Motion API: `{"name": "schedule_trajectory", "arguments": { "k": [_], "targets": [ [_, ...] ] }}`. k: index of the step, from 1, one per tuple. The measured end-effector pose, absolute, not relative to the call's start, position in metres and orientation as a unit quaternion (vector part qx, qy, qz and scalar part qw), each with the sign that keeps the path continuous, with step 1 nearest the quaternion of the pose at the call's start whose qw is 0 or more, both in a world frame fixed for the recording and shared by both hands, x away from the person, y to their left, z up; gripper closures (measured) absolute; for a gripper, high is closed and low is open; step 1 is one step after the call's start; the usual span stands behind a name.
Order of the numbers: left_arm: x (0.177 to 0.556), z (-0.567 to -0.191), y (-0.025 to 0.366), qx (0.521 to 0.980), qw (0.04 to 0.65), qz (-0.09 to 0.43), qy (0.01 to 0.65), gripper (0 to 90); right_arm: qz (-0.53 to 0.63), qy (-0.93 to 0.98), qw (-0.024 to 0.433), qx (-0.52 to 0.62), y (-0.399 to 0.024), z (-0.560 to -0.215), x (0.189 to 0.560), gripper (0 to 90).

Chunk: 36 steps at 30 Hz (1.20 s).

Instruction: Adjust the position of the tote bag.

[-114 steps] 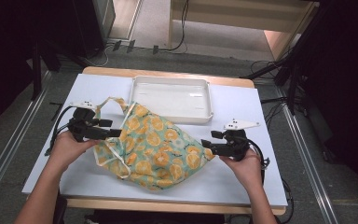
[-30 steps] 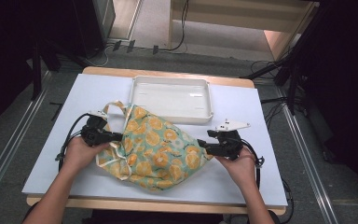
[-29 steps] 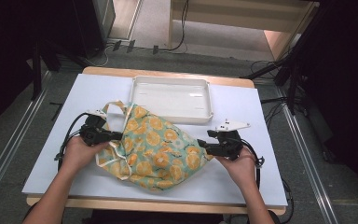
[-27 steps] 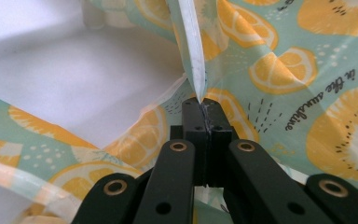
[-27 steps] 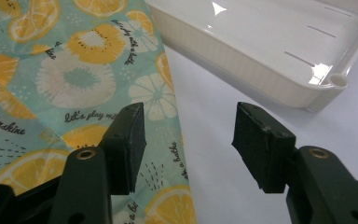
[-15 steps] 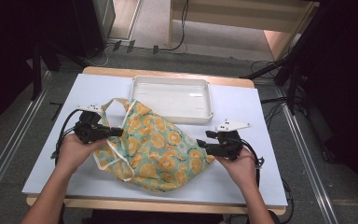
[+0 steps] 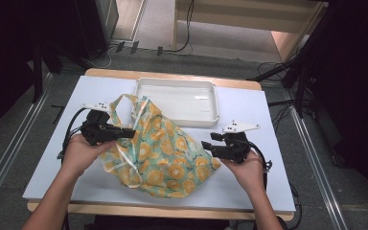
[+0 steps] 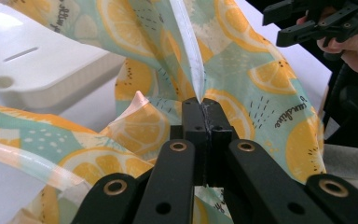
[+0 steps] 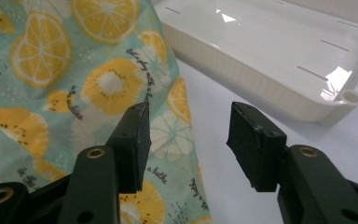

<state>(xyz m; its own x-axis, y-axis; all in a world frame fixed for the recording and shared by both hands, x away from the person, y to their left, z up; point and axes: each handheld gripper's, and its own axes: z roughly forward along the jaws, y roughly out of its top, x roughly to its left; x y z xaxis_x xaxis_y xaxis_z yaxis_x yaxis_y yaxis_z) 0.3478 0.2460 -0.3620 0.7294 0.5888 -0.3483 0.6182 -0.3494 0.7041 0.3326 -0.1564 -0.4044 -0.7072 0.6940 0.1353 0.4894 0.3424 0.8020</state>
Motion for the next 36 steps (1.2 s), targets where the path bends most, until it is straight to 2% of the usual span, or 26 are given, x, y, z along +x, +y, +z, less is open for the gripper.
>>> {"name": "schedule_trajectory", "arguments": {
  "k": [13,36],
  "targets": [
    [0.349,-0.346,0.21,0.84,0.431,-0.029,0.33,90.0,0.44,0.813,0.124,0.361,-0.153,-0.399,0.329,48.4],
    [0.352,-0.357,0.152,0.857,0.426,-0.056,0.283,90.0,0.439,0.812,0.13,0.361,-0.151,-0.398,0.323,48.5]
  ]
}}
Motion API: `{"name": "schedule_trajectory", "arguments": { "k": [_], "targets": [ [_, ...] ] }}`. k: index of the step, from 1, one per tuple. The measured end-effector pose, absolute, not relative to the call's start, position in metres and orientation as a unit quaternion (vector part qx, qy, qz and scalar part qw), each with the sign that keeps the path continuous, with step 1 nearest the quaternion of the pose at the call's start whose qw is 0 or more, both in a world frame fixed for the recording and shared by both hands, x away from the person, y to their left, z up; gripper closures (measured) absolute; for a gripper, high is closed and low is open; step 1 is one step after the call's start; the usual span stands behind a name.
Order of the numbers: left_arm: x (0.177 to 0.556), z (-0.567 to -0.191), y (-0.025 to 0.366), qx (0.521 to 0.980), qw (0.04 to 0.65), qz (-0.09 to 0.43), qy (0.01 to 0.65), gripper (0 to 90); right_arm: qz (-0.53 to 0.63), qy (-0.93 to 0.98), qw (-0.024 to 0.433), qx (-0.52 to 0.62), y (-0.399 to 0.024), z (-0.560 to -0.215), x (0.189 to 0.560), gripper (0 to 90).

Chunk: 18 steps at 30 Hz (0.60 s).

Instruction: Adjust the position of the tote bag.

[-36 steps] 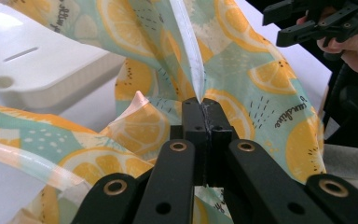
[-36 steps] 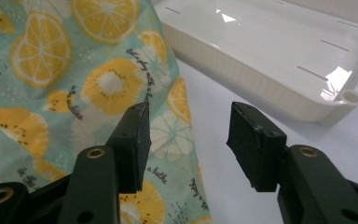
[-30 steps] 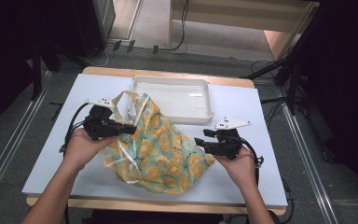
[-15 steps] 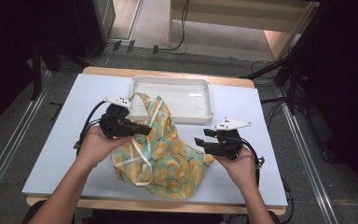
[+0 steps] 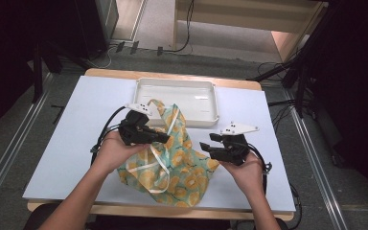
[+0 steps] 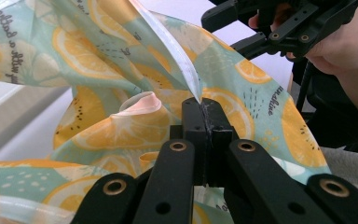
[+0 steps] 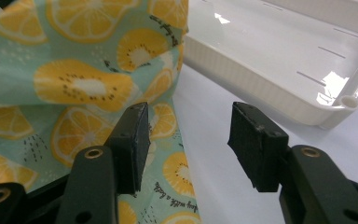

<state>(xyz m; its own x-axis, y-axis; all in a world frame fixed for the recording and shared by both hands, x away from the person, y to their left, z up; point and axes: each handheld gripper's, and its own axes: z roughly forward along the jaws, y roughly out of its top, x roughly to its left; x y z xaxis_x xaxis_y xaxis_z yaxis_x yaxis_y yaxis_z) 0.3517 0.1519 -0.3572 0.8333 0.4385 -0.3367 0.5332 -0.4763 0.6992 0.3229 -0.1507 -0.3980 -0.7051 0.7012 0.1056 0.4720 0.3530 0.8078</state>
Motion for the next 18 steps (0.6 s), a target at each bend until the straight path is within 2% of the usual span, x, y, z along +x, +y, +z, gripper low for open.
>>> {"name": "schedule_trajectory", "arguments": {
  "k": [18],
  "targets": [
    [0.352,-0.383,0.124,0.865,0.415,-0.074,0.273,90.0,0.44,0.808,0.121,0.372,-0.152,-0.402,0.322,48.8]
  ]
}}
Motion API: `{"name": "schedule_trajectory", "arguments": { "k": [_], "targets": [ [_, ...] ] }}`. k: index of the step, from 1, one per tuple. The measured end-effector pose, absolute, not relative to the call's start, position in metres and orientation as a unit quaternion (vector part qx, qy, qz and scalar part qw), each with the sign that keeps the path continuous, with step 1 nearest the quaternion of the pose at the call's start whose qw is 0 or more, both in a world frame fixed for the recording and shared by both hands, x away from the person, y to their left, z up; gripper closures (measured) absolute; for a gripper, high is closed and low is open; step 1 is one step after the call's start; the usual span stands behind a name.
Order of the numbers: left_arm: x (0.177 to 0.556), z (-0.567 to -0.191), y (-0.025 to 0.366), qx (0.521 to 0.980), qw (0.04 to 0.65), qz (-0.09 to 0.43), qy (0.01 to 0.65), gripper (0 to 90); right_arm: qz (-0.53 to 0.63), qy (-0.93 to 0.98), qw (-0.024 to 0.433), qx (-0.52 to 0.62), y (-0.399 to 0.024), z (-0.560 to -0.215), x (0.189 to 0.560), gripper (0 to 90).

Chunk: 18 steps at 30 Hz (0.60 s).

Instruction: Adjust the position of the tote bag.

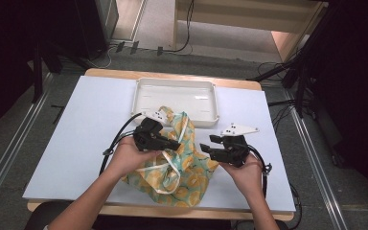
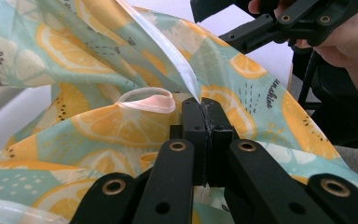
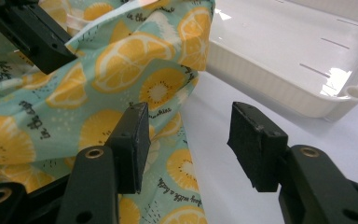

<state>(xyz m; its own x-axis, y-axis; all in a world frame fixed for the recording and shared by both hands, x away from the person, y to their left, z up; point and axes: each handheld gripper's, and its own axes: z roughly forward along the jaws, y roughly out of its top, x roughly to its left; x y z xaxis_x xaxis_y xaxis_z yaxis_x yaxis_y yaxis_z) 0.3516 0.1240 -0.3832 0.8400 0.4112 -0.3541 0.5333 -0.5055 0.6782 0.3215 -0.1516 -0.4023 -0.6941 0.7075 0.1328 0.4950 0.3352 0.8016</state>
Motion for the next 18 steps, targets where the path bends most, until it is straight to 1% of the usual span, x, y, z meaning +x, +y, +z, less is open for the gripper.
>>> {"name": "schedule_trajectory", "arguments": {
  "k": [9,13,18],
  "targets": [
    [0.35,-0.389,0.116,0.868,0.413,-0.077,0.265,90.0,0.435,0.81,0.124,0.372,-0.152,-0.405,0.322,48.9],
    [0.35,-0.394,0.112,0.868,0.413,-0.078,0.264,90.0,0.444,0.801,0.131,0.381,-0.155,-0.404,0.321,51.2],
    [0.349,-0.397,0.109,0.867,0.414,-0.082,0.264,90.0,0.445,0.799,0.132,0.382,-0.157,-0.403,0.32,51.7]
  ]
}}
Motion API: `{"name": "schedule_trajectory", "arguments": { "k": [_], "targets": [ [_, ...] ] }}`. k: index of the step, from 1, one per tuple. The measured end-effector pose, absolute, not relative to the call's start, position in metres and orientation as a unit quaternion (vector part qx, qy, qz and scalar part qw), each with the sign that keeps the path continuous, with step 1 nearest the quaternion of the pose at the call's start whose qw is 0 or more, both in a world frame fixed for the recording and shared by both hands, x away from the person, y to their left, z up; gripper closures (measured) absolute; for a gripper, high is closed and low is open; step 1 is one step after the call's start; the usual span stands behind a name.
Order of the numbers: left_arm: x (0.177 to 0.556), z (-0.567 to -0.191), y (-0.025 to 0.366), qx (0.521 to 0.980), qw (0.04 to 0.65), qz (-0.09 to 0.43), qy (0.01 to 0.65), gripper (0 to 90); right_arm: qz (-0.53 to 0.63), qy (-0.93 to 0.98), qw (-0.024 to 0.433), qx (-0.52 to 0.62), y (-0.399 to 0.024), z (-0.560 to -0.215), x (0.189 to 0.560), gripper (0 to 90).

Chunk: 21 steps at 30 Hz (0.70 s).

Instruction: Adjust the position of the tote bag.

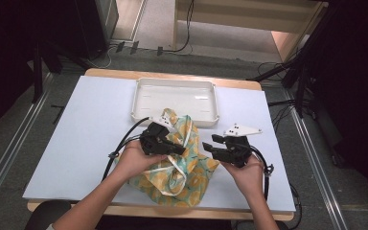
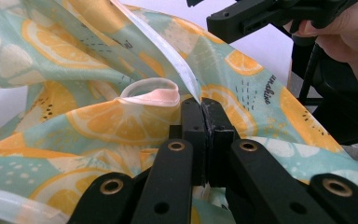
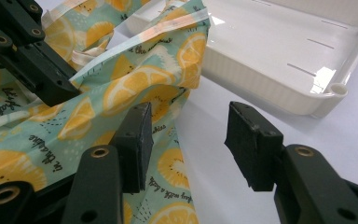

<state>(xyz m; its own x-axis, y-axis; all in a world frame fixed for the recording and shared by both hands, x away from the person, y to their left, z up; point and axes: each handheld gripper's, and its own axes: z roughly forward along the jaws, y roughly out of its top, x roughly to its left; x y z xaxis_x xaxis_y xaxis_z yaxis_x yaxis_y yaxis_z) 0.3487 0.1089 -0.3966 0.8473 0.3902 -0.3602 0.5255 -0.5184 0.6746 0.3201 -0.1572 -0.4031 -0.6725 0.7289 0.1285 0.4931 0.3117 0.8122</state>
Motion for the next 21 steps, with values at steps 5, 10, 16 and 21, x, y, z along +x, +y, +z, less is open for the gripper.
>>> {"name": "schedule_trajectory", "arguments": {
  "k": [5,10,16,21],
  "targets": [
    [0.349,-0.4,0.106,0.871,0.408,-0.083,0.261,89.1,0.441,0.802,0.13,0.382,-0.156,-0.404,0.32,51.6],
    [0.35,-0.402,0.105,0.868,0.41,-0.091,0.264,88.4,0.439,0.803,0.128,0.381,-0.156,-0.406,0.321,51.6],
    [0.348,-0.399,0.107,0.868,0.415,-0.088,0.259,85.4,0.432,0.809,0.131,0.376,-0.155,-0.407,0.32,52.0],
    [0.348,-0.392,0.111,0.862,0.427,-0.089,0.259,75.4,0.432,0.81,0.132,0.375,-0.155,-0.406,0.32,51.9]
  ]
}}
